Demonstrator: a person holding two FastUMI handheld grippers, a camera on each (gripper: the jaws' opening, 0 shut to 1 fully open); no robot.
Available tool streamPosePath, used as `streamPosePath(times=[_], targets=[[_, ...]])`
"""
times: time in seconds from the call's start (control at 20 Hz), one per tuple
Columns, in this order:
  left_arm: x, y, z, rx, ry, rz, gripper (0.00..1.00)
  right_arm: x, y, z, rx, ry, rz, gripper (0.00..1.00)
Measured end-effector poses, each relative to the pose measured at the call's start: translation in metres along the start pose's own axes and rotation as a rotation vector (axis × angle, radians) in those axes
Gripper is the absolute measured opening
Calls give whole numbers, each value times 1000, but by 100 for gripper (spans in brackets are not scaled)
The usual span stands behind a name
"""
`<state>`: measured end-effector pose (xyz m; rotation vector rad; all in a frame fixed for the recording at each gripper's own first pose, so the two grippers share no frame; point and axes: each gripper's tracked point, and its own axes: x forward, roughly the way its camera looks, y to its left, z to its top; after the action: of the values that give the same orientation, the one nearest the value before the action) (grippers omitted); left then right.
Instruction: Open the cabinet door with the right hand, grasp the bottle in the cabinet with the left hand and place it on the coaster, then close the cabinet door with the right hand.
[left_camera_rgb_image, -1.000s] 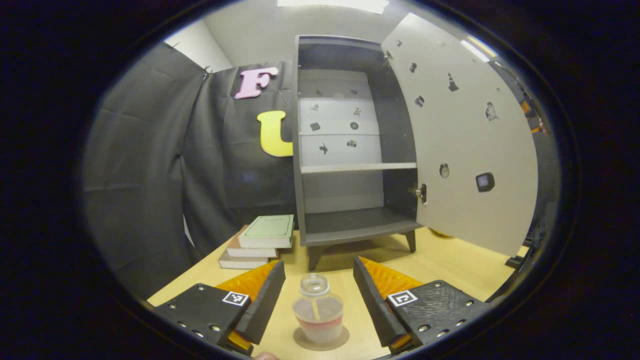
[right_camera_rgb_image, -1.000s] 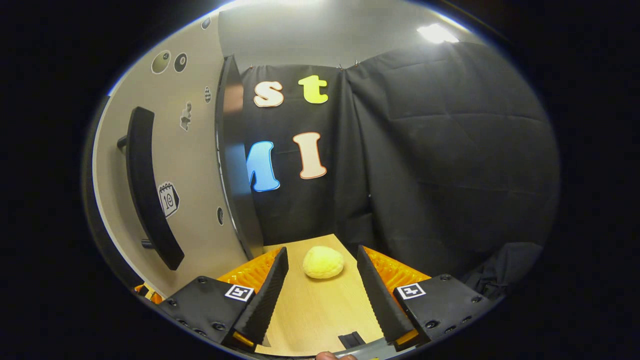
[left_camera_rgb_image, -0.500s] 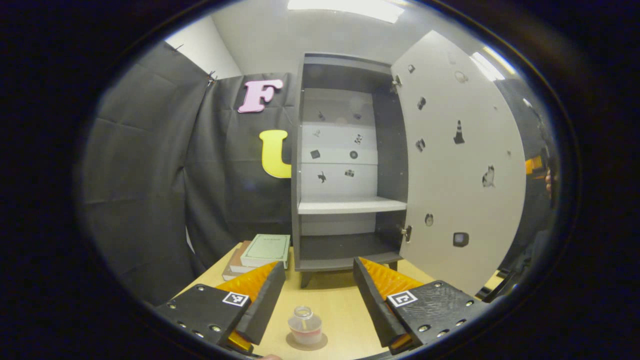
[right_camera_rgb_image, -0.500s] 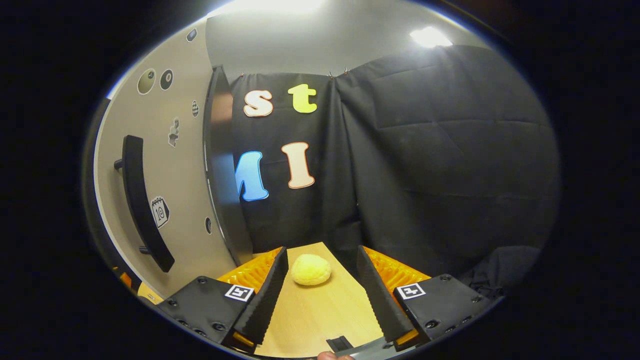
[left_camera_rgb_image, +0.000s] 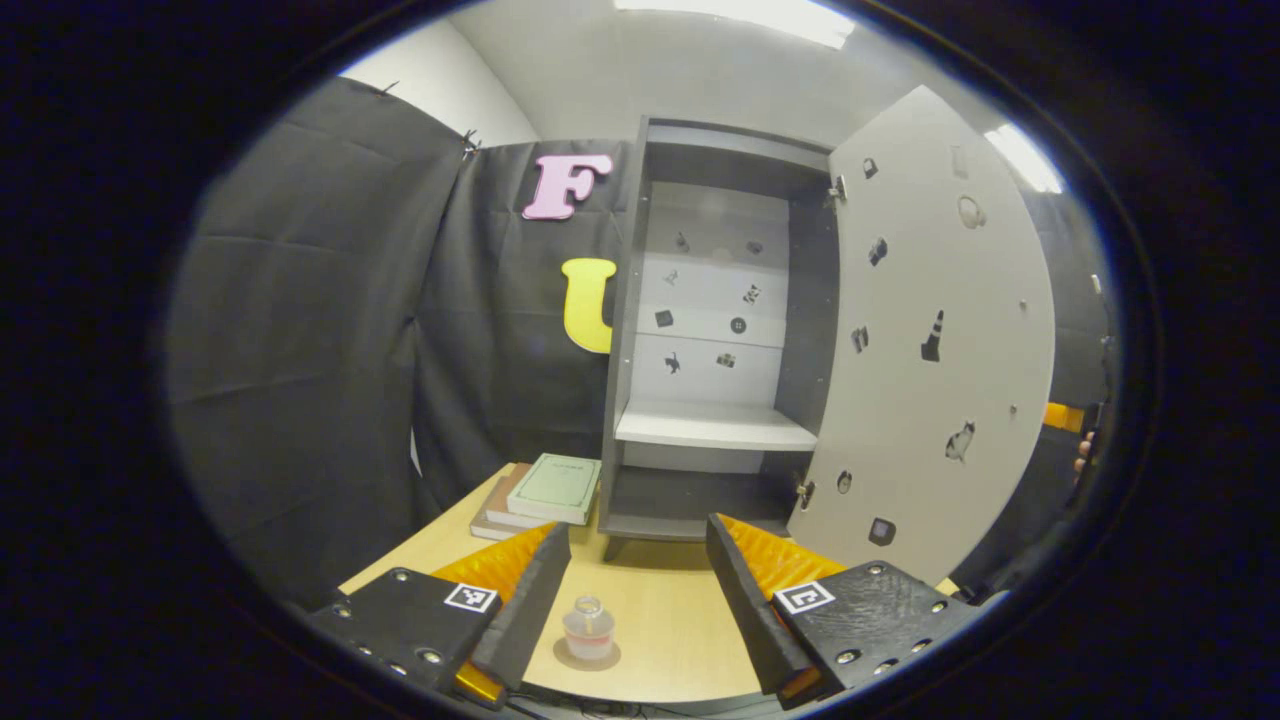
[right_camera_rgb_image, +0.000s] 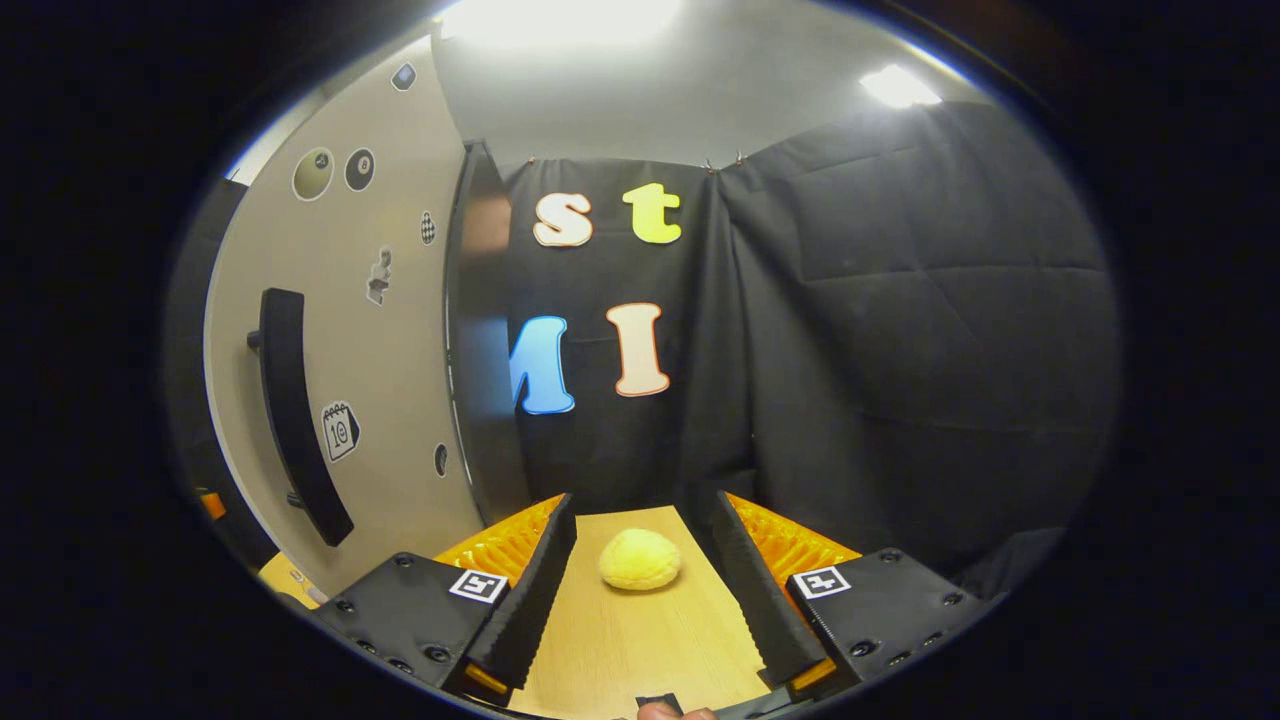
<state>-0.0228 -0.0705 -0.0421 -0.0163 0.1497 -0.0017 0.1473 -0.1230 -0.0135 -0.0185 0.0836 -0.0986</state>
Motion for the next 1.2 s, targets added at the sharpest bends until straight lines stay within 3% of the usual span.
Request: streamPosePath(times=[0.25,0.5,0.65,1.0,1.05,1.1,1.2], targets=[[-12,-2,29,61,2,74,82,6,16,21,30,-17,112,88],[-10,-20,42,-10,0,35,83,-5,31,33,13,-27,167,88],[-3,2,30,57,90,117,82,-12,46,47,-18,-51,196,88],[18,3,42,16,48,-35,83,-23,97,73,-44,-97,220,88],[21,9,43,16,46,-48,83,-28,96,76,-64,-113,203,88],[24,18,41,20,48,-50,83,-30,96,76,-78,-121,180,81],[31,38,40,18,48,-51,82,-31,100,71,-74,-112,130,81]])
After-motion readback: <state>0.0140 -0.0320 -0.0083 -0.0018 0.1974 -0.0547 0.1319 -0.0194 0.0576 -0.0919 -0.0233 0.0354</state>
